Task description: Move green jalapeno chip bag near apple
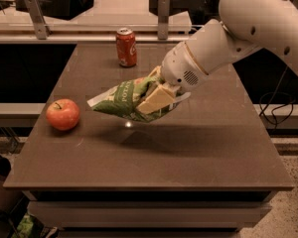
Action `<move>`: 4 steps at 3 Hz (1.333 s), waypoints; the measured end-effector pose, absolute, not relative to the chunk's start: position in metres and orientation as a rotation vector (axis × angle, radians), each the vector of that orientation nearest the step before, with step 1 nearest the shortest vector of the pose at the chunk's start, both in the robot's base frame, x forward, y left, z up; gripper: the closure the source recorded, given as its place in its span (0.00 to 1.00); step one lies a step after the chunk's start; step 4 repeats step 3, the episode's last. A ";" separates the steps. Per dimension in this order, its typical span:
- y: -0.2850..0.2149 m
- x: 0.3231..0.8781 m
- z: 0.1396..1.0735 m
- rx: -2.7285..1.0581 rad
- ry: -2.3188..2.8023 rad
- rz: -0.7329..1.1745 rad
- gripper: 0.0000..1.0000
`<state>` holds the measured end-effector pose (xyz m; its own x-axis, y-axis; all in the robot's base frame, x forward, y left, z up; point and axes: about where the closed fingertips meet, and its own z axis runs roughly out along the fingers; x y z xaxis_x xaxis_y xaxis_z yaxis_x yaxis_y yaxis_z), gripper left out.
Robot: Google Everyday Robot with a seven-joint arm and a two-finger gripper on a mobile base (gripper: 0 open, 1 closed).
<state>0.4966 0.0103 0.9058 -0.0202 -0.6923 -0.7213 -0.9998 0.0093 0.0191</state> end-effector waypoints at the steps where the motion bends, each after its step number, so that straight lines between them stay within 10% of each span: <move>1: 0.012 0.496 0.906 -1.739 1.764 0.761 0.11; 4: 0.013 0.495 0.905 -1.742 1.763 0.761 0.00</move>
Offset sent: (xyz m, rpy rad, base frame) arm -0.0005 0.0013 -0.0002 -0.0005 0.0001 0.0025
